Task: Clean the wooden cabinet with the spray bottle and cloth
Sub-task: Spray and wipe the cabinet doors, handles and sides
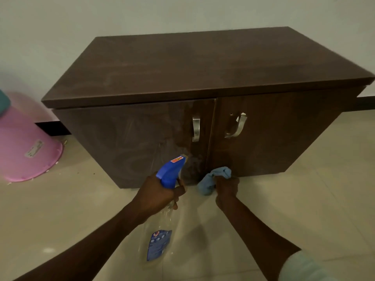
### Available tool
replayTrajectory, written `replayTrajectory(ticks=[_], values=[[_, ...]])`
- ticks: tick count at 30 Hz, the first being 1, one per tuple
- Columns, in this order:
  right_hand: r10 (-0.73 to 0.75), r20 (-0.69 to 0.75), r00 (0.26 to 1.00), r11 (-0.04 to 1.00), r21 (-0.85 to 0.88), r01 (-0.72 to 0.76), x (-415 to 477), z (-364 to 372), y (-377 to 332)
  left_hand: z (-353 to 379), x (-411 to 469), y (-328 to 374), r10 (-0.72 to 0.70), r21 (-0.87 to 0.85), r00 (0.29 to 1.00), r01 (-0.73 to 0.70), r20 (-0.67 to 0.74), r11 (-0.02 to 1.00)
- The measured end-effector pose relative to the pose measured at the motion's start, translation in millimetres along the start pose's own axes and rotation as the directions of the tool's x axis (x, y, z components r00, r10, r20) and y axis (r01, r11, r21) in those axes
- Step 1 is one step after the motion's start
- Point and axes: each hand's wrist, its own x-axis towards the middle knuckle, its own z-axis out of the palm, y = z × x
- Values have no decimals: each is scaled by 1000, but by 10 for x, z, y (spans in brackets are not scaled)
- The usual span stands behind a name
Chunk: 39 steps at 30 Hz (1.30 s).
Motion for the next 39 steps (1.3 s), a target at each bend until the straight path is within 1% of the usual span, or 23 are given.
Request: replayTrajectory(ticks=[2, 3, 5, 6, 8, 10, 11, 13, 15, 17, 20, 22, 24, 26, 29, 32, 33, 34, 35, 36, 37, 38, 39], values=[[-156, -35, 987, 987, -50, 154, -234, -289, -175, -38, -45, 47, 39, -38, 999, -40, -33, 998], [-238, -59, 970, 971, -27, 236, -411, -415, -326, -84, -73, 83, 62, -50, 997, -64, -54, 997], [-418, -63, 906, 908, -9, 418, -720, -652, -593, -108, -107, 123, 94, -22, 992, -97, -84, 995], [-522, -16, 853, 853, -37, 521, -871, -751, -726, -114, -124, 126, 99, -8, 989, -101, -105, 995], [-714, 135, 687, 684, -70, 726, -1120, -833, -1042, -205, -175, 153, 93, -29, 976, -100, -198, 995], [-810, 244, 534, 545, -26, 838, -1299, -823, -1321, -315, -201, 178, 86, -87, 944, -120, -320, 989], [-839, 262, 476, 492, -5, 870, -1351, -801, -1428, -362, -199, 196, 90, -106, 922, -140, -378, 984], [-869, 257, 422, 441, 19, 897, -1428, -694, -1575, -463, -216, 250, 117, -95, 880, -180, -460, 979], [-867, 249, 431, 453, 39, 890, -1481, -604, -1649, -529, -225, 313, 171, -62, 867, -226, -468, 972], [-864, 255, 434, 460, 51, 886, -1545, -527, -1694, -598, -244, 340, 206, -29, 874, -243, -440, 970], [-876, 296, 380, 413, 54, 909, -1642, -448, -1781, -714, -286, 241, 181, -45, 859, -230, -479, 972], [-880, 318, 353, 392, 64, 918, -1716, -382, -1848, -802, -349, 80, 93, -139, 841, -195, -532, 971], [-882, 323, 344, 385, 71, 920, -1787, -299, -1895, -873, -404, -90, 19, -182, 847, -135, -531, 974], [-888, 339, 310, 353, 71, 933, -1872, -181, -1919, -932, -439, -244, -37, -147, 864, -43, -501, 988], [-899, 371, 231, 287, 103, 952, -1955, 31, -1905, -932, -433, -452, -94, -66, 889, 72, -448, 995], [-897, 406, 175, 221, 70, 973, -1921, 260, -1712, -856, -392, -585, -52, 32, 924, 70, -380, 997], [-882, 436, 179, 219, 42, 975, -1877, 319, -1564, -833, -375, -602, -34, 49, 933, 55, -358, 997], [-859, 466, 212, 241, 3, 971, -1819, 358, -1376, -808, -352, -605, -20, 57, 941, 42, -338, 998], [-838, 468, 280, 294, -44, 955, -1770, 373, -1175, -780, -328, -598, -12, 50, 946, 30, -324, 998], [-825, 405, 394, 392, -92, 916, -1723, 360, -970, -749, -299, -584, -6, 39, 951, 19, -308, 999], [-804, 269, 530, 518, -123, 847, -1686, 337, -810, -724, -272, -561, 4, 36, 956, 6, -293, 999], [-761, 85, 644, 634, -119, 764, -1667, 313, -710, -696, -249, -534, 22, 42, 959, -10, -283, 999], [-693, -86, 716, 721, -87, 687, -1642, 326, -682, -680, -210, -510, 43, 45, 959, -32, -279, 998]])
